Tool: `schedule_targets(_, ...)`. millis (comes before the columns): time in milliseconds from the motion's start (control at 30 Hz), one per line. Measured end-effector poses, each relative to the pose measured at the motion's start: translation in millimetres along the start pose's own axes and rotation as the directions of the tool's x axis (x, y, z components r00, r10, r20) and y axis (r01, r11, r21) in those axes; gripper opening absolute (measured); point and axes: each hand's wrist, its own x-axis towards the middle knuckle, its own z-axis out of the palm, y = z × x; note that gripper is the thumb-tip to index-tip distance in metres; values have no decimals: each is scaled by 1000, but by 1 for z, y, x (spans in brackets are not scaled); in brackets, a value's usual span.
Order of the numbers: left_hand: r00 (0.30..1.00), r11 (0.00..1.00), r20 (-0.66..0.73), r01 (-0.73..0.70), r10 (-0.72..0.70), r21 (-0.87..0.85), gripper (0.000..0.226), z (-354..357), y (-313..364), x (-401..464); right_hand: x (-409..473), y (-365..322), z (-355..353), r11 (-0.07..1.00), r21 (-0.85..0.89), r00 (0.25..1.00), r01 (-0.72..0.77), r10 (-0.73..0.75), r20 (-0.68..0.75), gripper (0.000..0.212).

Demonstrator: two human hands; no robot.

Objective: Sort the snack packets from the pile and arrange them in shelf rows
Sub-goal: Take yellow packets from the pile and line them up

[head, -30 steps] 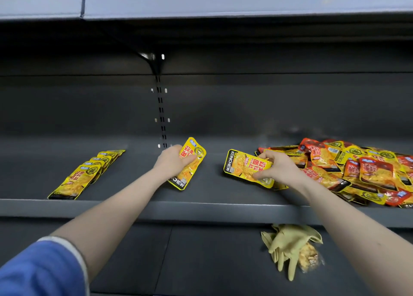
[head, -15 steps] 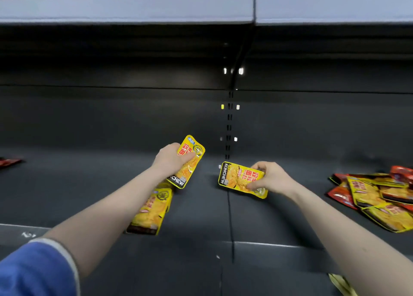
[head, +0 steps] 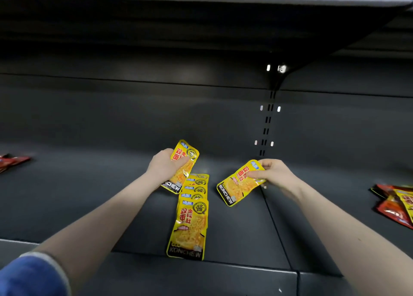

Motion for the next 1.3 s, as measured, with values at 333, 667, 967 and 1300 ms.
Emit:
schedule_targets(333, 997, 996, -3, 81, -81, -26, 31, -3, -34, 13, 35, -1, 32, 992, -94, 984, -79, 93, 150, 14)
schedule_targets(667, 991, 990, -13, 130, -131, -58, 32, -2, -57, 18, 56, 14, 60, 986, -123, 988, -111, 123, 97, 27)
schedule_targets(967, 977, 944, 50, 215, -209, -252, 21, 3, -48, 23, 62, 32, 74, 949, -311, 996, 53, -74, -55, 25)
schedule_targets(1300, 978, 927, 153, 187, -143, -324, 7, 7, 2, 6, 42, 37, 48, 932, -350, 980, 94, -149, -134, 12)
